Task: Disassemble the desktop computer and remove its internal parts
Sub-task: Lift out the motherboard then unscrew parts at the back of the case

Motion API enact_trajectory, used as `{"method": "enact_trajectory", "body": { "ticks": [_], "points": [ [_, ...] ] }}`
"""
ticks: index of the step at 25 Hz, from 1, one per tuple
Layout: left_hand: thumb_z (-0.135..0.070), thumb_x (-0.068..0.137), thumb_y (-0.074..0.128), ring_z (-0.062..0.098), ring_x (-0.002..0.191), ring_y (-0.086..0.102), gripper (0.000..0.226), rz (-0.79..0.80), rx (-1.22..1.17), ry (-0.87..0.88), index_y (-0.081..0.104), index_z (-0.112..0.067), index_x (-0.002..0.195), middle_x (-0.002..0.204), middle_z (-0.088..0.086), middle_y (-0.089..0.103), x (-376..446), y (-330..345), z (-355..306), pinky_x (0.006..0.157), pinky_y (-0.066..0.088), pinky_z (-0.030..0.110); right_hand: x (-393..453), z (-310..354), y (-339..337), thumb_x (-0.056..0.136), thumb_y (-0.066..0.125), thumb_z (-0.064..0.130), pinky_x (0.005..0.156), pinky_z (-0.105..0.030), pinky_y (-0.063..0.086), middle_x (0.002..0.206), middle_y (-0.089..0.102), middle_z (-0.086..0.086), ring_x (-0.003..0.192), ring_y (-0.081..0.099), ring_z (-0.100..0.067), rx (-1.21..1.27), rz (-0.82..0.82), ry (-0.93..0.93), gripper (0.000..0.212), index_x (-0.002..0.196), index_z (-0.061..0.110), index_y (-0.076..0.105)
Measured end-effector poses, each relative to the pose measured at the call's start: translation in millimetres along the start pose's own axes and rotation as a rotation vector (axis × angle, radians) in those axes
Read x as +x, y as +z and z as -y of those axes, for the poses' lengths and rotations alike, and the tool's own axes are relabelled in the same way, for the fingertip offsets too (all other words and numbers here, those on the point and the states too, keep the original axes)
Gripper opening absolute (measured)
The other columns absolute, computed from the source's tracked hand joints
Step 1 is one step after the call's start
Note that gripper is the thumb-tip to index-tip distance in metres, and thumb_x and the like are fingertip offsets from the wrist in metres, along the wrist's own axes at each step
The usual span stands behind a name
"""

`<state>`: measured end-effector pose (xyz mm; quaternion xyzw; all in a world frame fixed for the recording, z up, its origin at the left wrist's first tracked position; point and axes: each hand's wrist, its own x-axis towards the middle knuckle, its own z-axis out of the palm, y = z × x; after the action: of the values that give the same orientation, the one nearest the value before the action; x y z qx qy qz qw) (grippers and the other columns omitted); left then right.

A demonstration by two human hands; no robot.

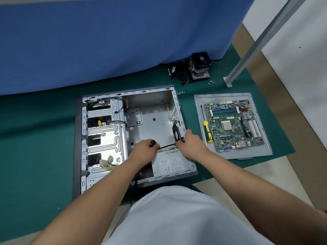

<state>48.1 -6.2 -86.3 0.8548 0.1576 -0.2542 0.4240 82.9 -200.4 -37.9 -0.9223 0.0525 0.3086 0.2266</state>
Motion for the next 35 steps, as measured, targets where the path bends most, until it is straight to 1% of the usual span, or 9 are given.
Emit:
{"method": "enact_trajectory", "body": {
  "ticks": [5, 10, 14, 16, 19, 23, 27, 31, 35],
  "points": [
    [-0.038, 0.100, 0.058, 0.020, 0.092, 0.066, 0.028, 0.000, 0.008, -0.040, 0.075, -0.015, 0.099, 0.095, -0.001, 0.074, -9.1, -15.0, 21.3, 0.072, 0.046, 0.028, -15.6, 13.2, 22.9, 0.100, 0.053, 0.032, 0.052, -0.030, 0.041, 0.087, 0.058, -0.004, 0.074, 0.060, -0.020, 0.054, -0.007, 0.007, 0.028, 0.110, 0.011, 0.037],
    [-0.045, 0.100, 0.059, 0.012, 0.093, 0.068, 0.030, 0.054, -0.138, -0.097, 0.077, -0.022, 0.095, 0.096, -0.008, 0.076, -13.0, -29.1, 35.1, 0.077, 0.049, 0.029, -26.9, 23.8, 38.9, 0.103, 0.048, 0.036, 0.066, -0.038, 0.054, 0.094, 0.060, -0.006, 0.083, 0.063, -0.026, 0.036, -0.010, -0.003, 0.031, 0.115, 0.009, 0.040],
    [-0.042, 0.101, 0.059, 0.007, 0.091, 0.068, 0.028, 0.071, -0.158, -0.109, 0.076, -0.020, 0.097, 0.093, -0.012, 0.075, -10.9, -27.7, 33.8, 0.068, 0.045, 0.024, -25.4, -2.3, 16.7, 0.099, 0.049, 0.062, 0.100, -0.034, 0.047, 0.146, 0.054, 0.001, 0.128, 0.056, -0.023, 0.220, 0.245, -0.056, 0.074, 0.155, 0.017, 0.032],
    [-0.039, 0.101, 0.061, 0.010, 0.093, 0.070, 0.021, 0.060, -0.163, -0.108, 0.072, -0.022, 0.096, 0.091, -0.012, 0.075, -6.3, -28.9, 32.6, 0.069, 0.047, 0.023, -12.9, -32.2, -2.0, 0.098, 0.052, 0.061, 0.107, -0.030, 0.039, 0.152, 0.050, 0.003, 0.135, 0.051, -0.019, 0.264, 0.144, -0.063, 0.070, 0.154, 0.021, 0.039],
    [-0.033, 0.101, 0.063, 0.017, 0.092, 0.073, 0.010, -0.006, -0.189, -0.103, 0.066, -0.024, 0.105, 0.096, -0.005, 0.077, 1.5, -26.6, 26.8, 0.083, 0.057, 0.035, 28.8, -80.7, -28.4, 0.101, 0.058, 0.040, 0.107, -0.037, 0.042, 0.147, 0.050, -0.014, 0.129, 0.054, -0.031, 0.083, -0.173, 0.093, 0.056, 0.146, 0.008, 0.047],
    [-0.026, 0.101, 0.063, 0.014, 0.091, 0.071, 0.030, -0.125, -0.188, -0.056, 0.056, -0.033, 0.130, 0.107, -0.008, 0.071, 3.5, -17.0, 9.7, 0.074, 0.057, 0.033, 77.3, -108.4, -36.2, 0.103, 0.057, 0.032, 0.101, -0.046, 0.049, 0.151, 0.033, -0.023, 0.127, 0.053, -0.041, -0.085, -0.079, 0.260, 0.059, 0.149, 0.003, 0.034],
    [-0.023, 0.102, 0.062, 0.002, 0.094, 0.063, 0.037, -0.187, -0.110, 0.013, 0.053, -0.033, 0.136, 0.119, -0.015, 0.063, 2.3, -8.6, -0.9, 0.066, 0.048, 0.021, 99.9, -117.2, -24.1, 0.097, 0.067, 0.025, 0.087, -0.045, 0.052, 0.147, 0.037, -0.025, 0.114, 0.060, -0.044, -0.095, -0.110, 0.293, 0.062, 0.144, 0.003, 0.033],
    [-0.027, 0.103, 0.060, 0.001, 0.105, 0.060, 0.034, -0.212, -0.061, 0.072, 0.056, -0.031, 0.136, 0.131, -0.016, 0.060, -2.5, -11.9, -10.0, 0.081, 0.053, 0.028, 98.6, -121.8, -34.1, 0.096, 0.064, 0.019, 0.067, -0.033, 0.047, 0.115, 0.063, -0.018, 0.082, 0.062, -0.025, 0.193, -0.158, 0.234, 0.027, 0.116, 0.007, 0.050],
    [-0.022, 0.103, 0.056, 0.002, 0.115, 0.054, 0.039, -0.324, -0.073, 0.267, 0.054, -0.033, 0.141, 0.136, -0.017, 0.056, 0.4, -21.1, -29.5, 0.097, 0.048, 0.032, 59.4, -100.8, -48.0, 0.101, 0.056, 0.011, 0.073, -0.030, 0.061, 0.106, 0.060, -0.001, 0.086, 0.071, -0.018, 0.722, -0.162, 0.027, 0.020, 0.104, 0.030, 0.056]
  ]
}}
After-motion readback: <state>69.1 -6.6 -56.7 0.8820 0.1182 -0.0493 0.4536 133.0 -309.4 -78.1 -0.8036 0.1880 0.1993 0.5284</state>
